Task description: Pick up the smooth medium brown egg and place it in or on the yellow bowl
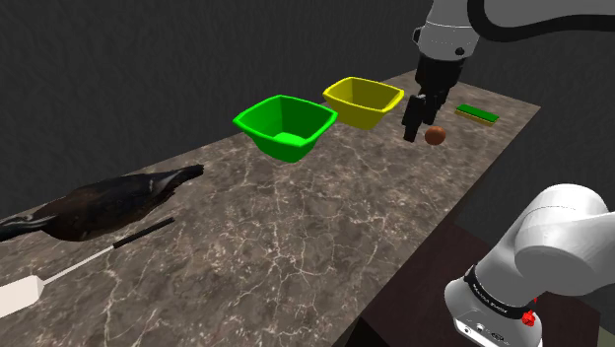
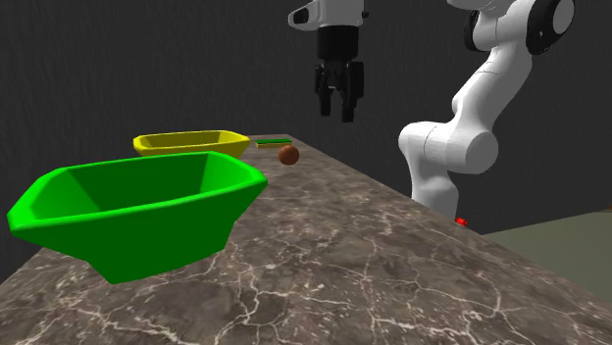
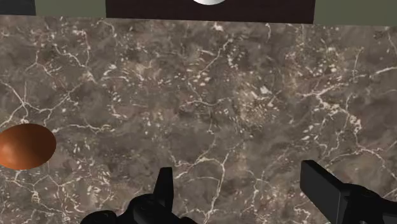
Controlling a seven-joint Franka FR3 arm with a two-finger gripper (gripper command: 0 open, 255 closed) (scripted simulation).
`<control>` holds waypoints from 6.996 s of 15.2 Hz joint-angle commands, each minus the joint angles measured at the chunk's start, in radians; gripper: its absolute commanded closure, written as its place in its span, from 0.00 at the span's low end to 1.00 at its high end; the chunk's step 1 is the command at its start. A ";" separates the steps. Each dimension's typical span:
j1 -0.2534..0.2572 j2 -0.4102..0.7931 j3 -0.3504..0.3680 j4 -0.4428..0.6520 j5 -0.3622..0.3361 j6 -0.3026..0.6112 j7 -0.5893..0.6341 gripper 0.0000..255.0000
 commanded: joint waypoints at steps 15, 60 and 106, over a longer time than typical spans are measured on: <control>-0.248 0.162 -0.134 -0.075 -0.190 0.284 0.145 0.00; -0.362 0.242 -0.207 -0.006 -0.264 0.328 0.192 1.00; -0.247 0.952 -0.047 0.951 -0.185 0.037 0.369 1.00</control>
